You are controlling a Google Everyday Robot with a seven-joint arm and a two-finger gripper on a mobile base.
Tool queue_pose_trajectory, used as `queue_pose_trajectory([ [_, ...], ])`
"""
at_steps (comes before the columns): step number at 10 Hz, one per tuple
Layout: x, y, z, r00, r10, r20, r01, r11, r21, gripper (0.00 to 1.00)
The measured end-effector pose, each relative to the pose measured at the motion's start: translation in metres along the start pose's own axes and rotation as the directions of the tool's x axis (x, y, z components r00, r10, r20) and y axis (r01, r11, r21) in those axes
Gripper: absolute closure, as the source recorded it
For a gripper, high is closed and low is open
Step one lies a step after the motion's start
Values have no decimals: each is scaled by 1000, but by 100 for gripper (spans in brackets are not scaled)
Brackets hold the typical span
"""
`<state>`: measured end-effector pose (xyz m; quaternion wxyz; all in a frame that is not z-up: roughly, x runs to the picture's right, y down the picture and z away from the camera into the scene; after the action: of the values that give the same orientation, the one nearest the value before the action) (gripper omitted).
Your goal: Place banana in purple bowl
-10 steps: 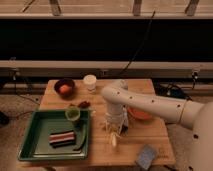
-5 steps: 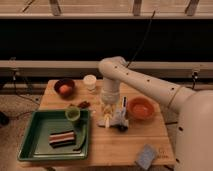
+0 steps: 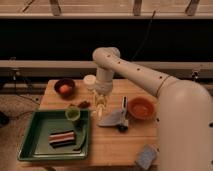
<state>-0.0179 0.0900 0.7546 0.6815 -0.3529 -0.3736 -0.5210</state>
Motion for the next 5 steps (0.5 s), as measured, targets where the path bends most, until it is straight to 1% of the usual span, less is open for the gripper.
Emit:
queue_pose_trajectory([
  [5,0,2,1,1000,2,0,-2,1000,-2,100],
])
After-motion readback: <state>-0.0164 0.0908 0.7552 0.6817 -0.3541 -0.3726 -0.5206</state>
